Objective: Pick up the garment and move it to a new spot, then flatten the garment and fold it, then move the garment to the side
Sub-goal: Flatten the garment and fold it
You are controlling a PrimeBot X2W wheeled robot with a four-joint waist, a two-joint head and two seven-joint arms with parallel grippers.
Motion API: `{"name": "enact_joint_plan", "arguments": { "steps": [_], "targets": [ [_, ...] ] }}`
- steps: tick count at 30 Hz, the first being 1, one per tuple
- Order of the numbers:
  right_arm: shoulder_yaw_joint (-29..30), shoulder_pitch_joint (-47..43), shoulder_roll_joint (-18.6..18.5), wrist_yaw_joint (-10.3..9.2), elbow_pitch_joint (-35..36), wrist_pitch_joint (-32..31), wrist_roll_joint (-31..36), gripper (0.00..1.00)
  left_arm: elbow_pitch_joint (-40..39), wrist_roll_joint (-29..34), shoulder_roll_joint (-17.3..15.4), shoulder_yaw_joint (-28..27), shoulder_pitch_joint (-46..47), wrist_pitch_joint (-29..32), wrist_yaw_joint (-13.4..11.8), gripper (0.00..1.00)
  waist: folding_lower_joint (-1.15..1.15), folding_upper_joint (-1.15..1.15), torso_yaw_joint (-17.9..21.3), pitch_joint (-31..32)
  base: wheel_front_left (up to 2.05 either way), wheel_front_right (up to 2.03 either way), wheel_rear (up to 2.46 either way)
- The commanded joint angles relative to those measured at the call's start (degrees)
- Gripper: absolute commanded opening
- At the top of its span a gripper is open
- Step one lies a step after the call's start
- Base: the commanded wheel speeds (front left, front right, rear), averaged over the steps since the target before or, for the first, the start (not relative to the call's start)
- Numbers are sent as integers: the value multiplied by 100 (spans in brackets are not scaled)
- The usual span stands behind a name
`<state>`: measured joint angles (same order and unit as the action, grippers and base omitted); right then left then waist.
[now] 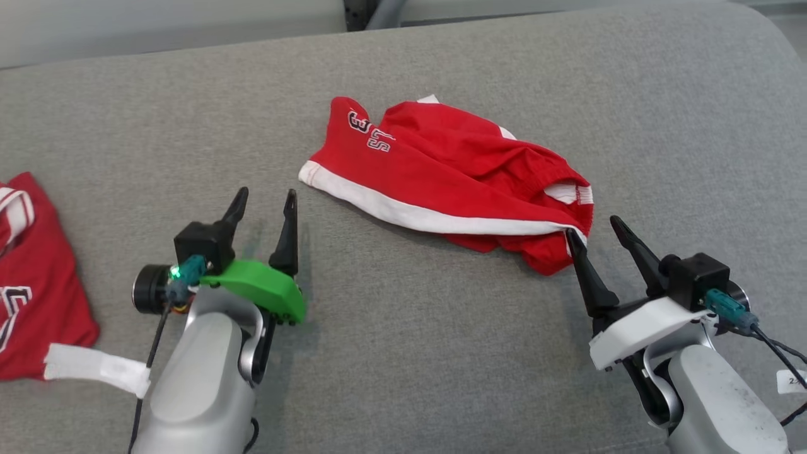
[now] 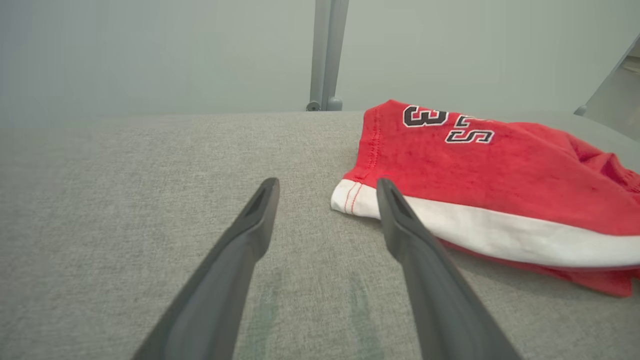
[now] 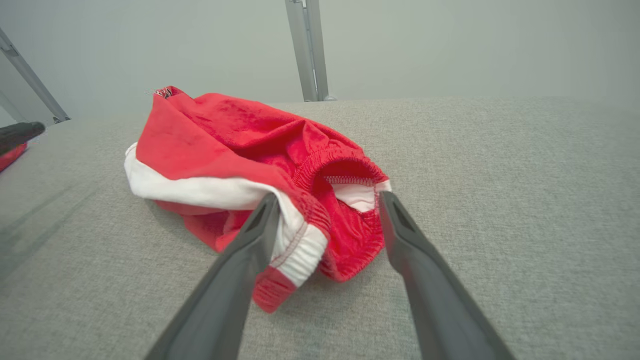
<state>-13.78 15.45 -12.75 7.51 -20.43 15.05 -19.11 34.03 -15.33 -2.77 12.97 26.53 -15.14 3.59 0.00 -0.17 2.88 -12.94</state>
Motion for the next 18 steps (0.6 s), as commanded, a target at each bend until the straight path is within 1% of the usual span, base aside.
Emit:
{"name": "enact_joint_plan", "arguments": {
  "steps": [1, 4, 6, 9, 14, 15, 16, 17, 18],
  "targets": [
    [-6, 114, 34, -4, 60, 18, 3, 100, 243, -21, -24, -17, 284, -1, 18, 100, 0, 17, 549, -559, 0, 0, 0],
    [-79, 229, 89, -4, 159, 17, -34, 100, 904, -29, -26, -150, 861, -1, -51, 100, 0, 17, 810, -814, 0, 0, 0],
    [-125, 288, 131, -4, 192, 18, -38, 100, 1151, 4, -35, -261, 1054, -1, -114, 100, 0, 17, 919, -909, 0, 0, 0],
    [-174, 312, 207, -4, 236, 18, -20, 100, 1425, 12, -41, -376, 1247, -2, -139, 100, 0, 17, 1032, -1005, 0, 0, 0],
    [-178, 361, 252, -4, 273, 18, -45, 100, 1777, 16, -35, -450, 1258, 6, -38, 100, 0, 17, 1067, -1068, 0, 0, 0],
    [-168, 365, 248, -4, 263, 17, -52, 100, 1810, 26, -29, -446, 1249, 8, -22, 72, 0, 17, 1056, -1070, 0, 0, 0],
    [-166, 375, 250, -4, 259, 17, -60, 100, 1838, 35, -23, -434, 1226, 11, 0, 30, 0, 17, 1039, -1069, 0, 0, 0],
    [-165, 380, 244, -4, 257, 17, -61, 100, 1853, 47, -17, -417, 1205, 23, 14, 0, 0, 17, 1015, -1062, 0, 0, 0],
    [-164, 372, 237, -4, 250, 17, -65, 100, 1841, 68, -11, -395, 1178, 23, 30, 0, 0, 17, 983, -1044, 0, 0, 0]
  ]
}}
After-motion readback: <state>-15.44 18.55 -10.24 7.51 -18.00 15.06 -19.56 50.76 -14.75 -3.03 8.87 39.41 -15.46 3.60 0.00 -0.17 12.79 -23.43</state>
